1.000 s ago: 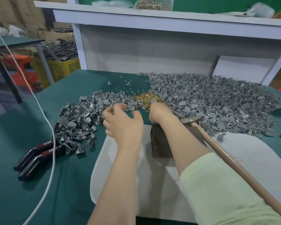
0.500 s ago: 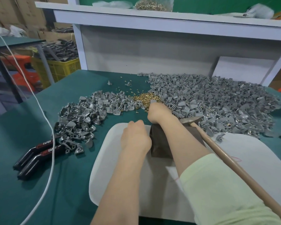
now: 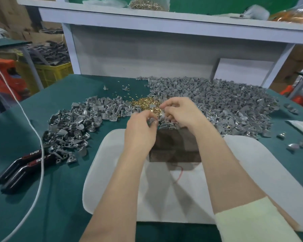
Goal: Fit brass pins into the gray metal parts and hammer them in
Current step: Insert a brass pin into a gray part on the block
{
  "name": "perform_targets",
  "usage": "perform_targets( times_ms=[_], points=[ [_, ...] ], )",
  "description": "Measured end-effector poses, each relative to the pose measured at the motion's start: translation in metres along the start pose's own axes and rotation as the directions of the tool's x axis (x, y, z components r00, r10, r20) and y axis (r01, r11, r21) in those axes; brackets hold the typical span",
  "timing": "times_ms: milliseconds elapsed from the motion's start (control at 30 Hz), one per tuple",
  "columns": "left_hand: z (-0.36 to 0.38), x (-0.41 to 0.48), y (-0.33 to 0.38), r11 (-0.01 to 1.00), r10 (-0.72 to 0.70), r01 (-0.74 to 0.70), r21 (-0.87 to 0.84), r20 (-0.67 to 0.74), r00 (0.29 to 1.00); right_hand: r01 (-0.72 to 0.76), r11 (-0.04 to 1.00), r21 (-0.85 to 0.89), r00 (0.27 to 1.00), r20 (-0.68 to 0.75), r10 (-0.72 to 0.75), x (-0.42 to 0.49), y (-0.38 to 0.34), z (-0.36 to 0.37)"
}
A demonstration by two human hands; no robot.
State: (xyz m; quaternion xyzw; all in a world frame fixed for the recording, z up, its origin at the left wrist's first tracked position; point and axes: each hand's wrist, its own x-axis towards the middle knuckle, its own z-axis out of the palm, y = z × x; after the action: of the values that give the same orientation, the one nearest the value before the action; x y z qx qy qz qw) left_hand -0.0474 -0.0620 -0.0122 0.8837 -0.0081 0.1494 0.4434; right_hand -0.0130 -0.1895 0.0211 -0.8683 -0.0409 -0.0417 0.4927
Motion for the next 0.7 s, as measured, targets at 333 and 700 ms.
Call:
perform_targets(
  times_ms=[333,700],
  points=[
    [0.022,-0.017,0.019,0.972,0.231,-0.219,-0.082,0.17,0.958,-0.02,0.987,0.16,0.989,-0.139,0.042,-0.042,0.041,-0.038],
    [0.019,-0.022,0.02,0.972,0.206,-0.23,0.048,0.29,0.934,0.03,1.0,-0.008,0.987,-0.16,-0.031,-0.048,0.037,-0.03]
  ],
)
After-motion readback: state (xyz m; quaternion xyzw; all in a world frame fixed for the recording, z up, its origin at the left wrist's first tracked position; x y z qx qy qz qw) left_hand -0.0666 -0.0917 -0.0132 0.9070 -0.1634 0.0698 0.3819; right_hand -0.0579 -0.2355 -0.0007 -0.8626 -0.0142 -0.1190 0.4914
